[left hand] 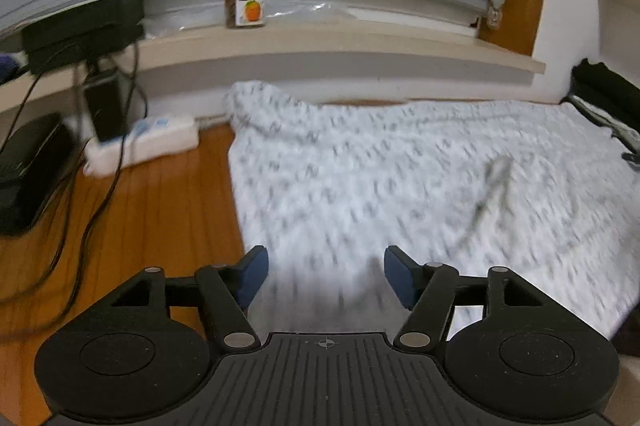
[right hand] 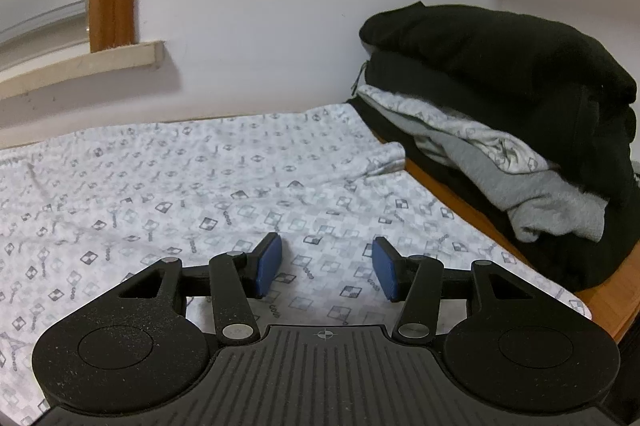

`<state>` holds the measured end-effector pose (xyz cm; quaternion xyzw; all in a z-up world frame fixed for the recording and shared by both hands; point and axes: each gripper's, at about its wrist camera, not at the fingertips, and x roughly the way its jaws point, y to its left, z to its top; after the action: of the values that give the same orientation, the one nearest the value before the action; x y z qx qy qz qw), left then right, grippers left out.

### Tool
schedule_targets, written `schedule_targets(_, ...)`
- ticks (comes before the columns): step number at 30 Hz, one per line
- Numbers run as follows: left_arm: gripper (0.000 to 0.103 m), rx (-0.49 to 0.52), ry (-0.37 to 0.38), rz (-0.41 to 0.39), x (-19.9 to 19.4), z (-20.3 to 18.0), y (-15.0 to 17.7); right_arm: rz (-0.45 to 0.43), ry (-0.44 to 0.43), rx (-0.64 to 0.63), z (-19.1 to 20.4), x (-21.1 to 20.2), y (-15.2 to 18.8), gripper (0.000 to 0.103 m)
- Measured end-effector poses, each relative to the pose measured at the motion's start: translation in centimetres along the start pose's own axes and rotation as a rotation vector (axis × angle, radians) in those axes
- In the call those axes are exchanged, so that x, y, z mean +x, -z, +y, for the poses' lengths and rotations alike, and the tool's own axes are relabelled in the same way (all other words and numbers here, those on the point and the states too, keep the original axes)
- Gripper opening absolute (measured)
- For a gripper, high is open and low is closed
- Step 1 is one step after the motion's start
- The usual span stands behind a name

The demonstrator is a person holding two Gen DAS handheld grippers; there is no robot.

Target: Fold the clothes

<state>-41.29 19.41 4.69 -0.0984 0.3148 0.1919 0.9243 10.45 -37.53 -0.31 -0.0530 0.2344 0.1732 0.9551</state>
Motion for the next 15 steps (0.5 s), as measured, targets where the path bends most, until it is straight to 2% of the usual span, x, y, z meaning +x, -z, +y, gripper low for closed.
schedule_targets(3, 0.072, -0.044, -0.027, -0.028, -2.9, -0.1, 2.1, 0.021, 0.033, -0.023, 0.9, -0.5, -0.3, 0.055)
schedule_targets(5, 0.072, -0.080, -0.045, -0.047, -5.0, -0.1, 3.4, 0.033, 0.016, -0.060, 2.5, -1.5, -0.5, 0.055)
schedule_targets(8, 0.072, -0.116, -0.052, -0.069, -7.7, -0.3, 5.4, 0.018, -0.084, -0.170, 7.5, -3.8, -0.7, 0.055)
schedule_targets(11, 0.072, -0.133, -0.019, -0.066, -9.0, -1.1, 7.0, 0.020, -0.221, -0.345, 15.2, -6.3, -0.7, 0.055)
schedule_targets(15, 0.072, -0.126, 0.020, -0.049, -9.6, -2.4, 8.6, 0.046, -0.447, -0.554, 26.5, -9.3, -0.1, 0.055)
